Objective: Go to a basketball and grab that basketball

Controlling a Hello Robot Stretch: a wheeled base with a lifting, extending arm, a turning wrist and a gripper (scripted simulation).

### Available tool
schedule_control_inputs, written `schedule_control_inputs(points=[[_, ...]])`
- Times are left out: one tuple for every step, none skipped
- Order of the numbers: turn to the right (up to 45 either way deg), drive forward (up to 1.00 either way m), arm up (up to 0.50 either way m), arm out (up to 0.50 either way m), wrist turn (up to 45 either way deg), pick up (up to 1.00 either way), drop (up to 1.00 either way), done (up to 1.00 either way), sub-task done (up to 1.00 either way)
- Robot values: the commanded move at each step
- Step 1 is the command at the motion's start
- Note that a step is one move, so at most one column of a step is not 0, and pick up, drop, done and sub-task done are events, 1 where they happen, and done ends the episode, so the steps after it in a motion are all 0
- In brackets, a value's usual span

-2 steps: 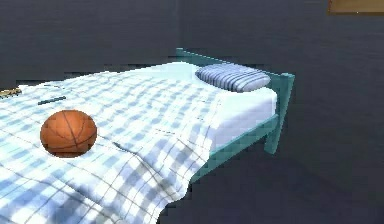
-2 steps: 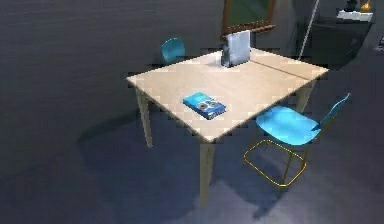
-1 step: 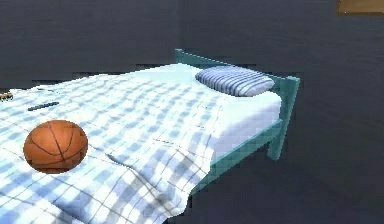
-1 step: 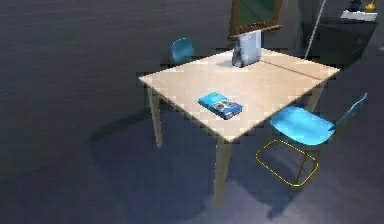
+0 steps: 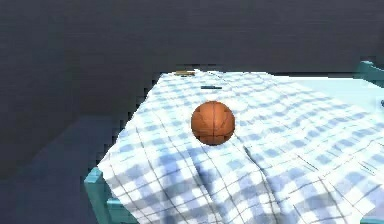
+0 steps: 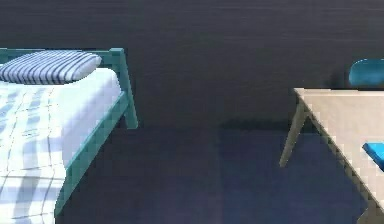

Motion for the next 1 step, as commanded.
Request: schedule_control_inputs(points=[[-45.0, 0.0, 0.0, 0.0, 0.0, 0.0, 0.0, 0.0, 0.0]])
